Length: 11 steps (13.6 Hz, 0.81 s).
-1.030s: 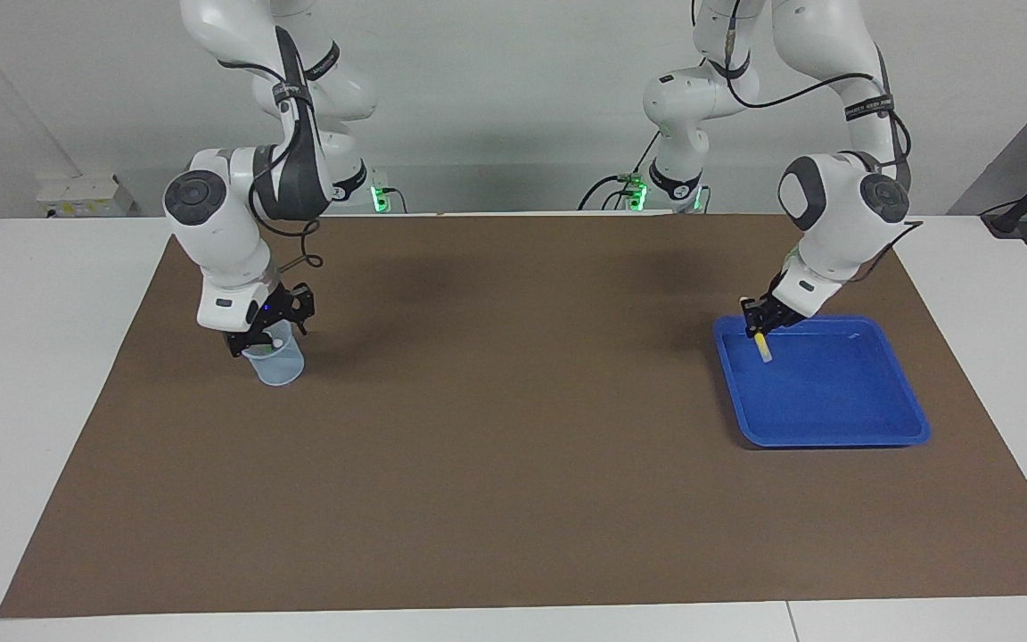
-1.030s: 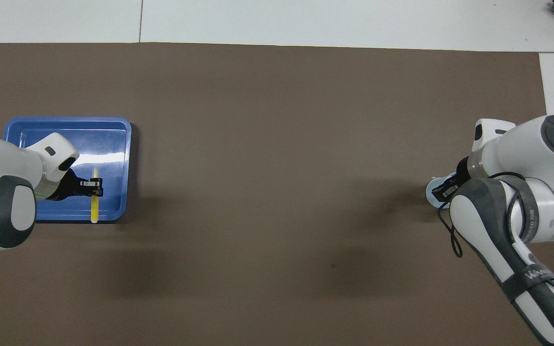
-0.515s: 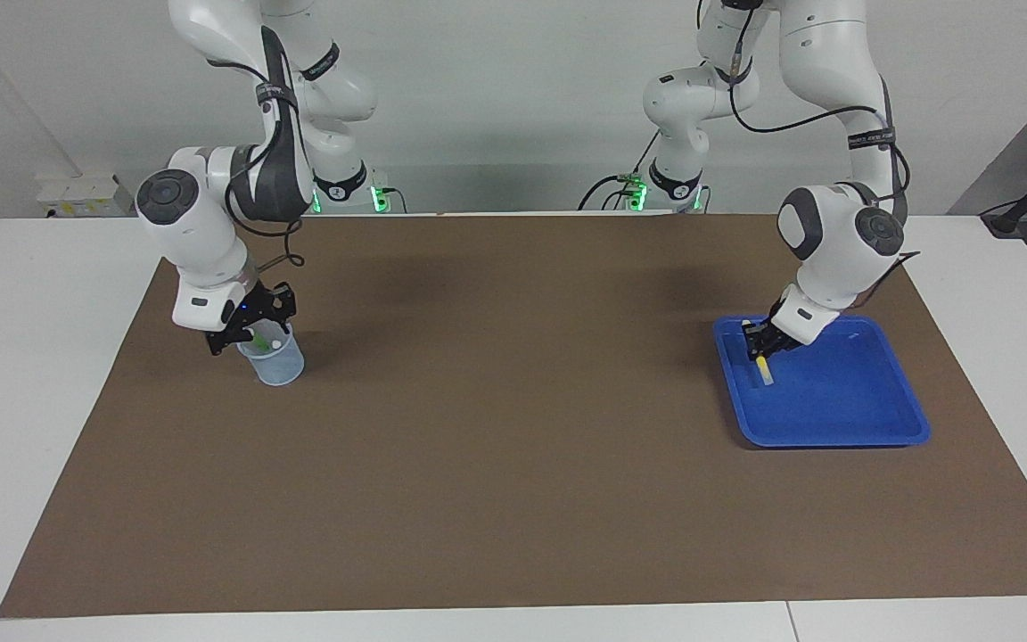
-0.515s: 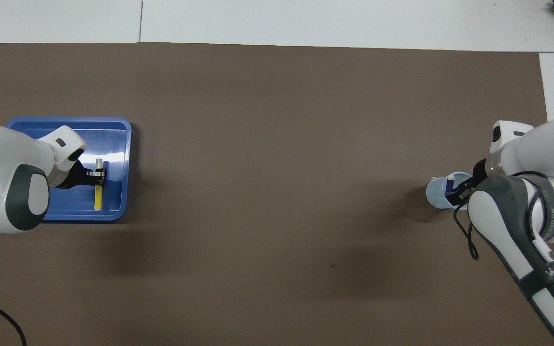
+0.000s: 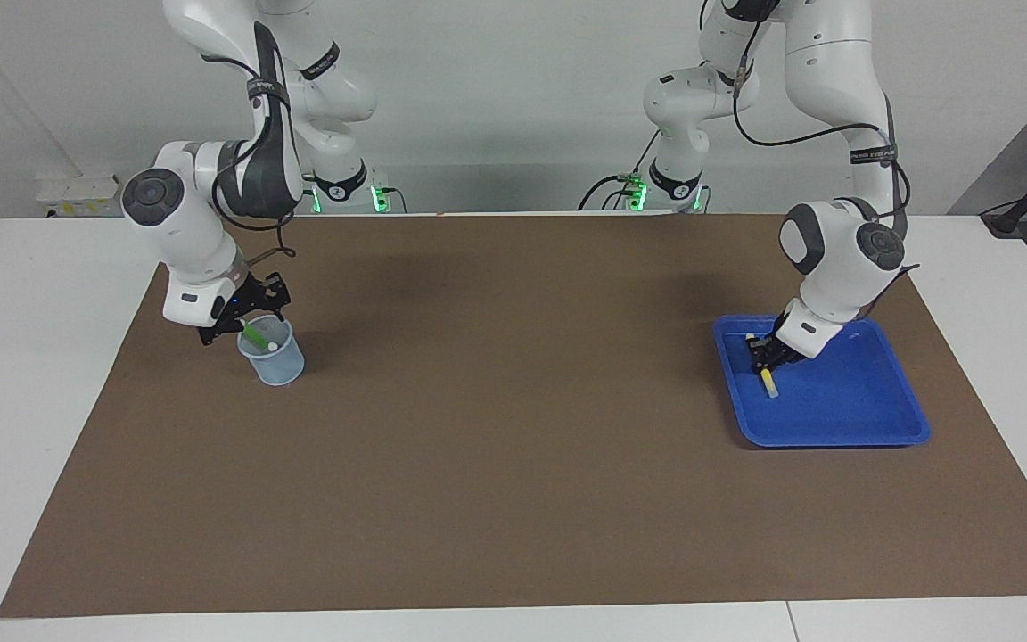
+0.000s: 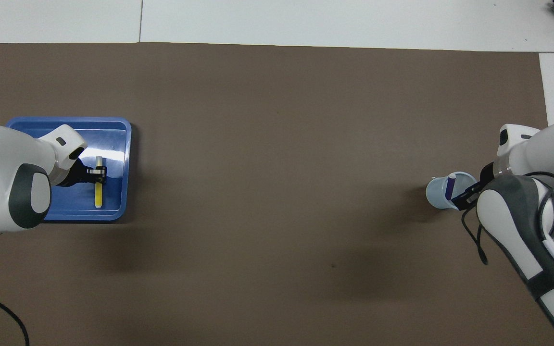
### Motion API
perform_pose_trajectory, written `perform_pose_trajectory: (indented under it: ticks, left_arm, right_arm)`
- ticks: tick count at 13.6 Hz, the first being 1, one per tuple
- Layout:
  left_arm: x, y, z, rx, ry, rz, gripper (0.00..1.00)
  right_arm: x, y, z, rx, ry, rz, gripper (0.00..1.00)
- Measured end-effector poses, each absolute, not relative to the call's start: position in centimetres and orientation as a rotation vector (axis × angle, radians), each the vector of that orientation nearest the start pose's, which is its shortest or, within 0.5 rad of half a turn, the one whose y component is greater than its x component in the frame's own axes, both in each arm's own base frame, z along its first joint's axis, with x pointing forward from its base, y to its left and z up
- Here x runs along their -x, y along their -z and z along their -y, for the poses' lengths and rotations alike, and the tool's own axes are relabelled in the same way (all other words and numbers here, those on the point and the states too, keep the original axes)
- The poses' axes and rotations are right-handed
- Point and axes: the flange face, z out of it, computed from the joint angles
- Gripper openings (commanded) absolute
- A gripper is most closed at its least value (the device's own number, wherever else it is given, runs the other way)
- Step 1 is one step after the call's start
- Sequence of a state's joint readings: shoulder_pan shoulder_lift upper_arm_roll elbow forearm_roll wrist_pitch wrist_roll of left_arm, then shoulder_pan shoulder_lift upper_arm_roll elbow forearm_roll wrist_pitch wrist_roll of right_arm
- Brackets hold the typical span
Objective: Right arm passes pens to left for tray arrangement
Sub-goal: 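Grasp the green pen in the cup with the right gripper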
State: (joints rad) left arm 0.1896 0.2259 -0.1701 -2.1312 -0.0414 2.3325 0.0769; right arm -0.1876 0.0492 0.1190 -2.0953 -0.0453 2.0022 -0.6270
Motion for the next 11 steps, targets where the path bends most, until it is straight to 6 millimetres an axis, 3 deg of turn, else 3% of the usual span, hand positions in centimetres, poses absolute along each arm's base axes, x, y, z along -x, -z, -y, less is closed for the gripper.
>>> perform_pose_trajectory:
  ticks: [1,2,4,7,9,11]
  left_arm:
    - [-56.6,-30.2,-1.1,3.205,-0.03,-0.049,0.53]
    - [-56.7,-30.2,-0.9,3.204,-0.027,-0.057,0.57]
    - [-56.7,-30.1,-0.3,3.205,-0.028,-0.072,0.68]
    - [-56.9,-29.9,-0.3,3.207,-0.029,-0.073,0.72]
    - [-57.2,-30.3,-0.4,3.208,-0.037,-0.072,0.73]
    - [-58.0,-31.8,-0.4,3.21,-0.064,-0.067,0.86]
  right_arm:
    - [-53.5,-38.7,4.3,2.984,-0.227,0.897,0.89]
    - [-53.5,-38.7,4.6,2.982,-0.232,0.896,0.93]
    - [-53.4,-39.3,5.5,2.978,-0.242,0.892,0.93]
    - [-54.0,-40.6,5.6,2.986,-0.212,0.899,0.93]
    - [-54.3,-40.9,5.3,2.99,-0.188,0.911,0.83]
    - [-54.4,-40.7,5.0,2.994,-0.165,0.922,0.76]
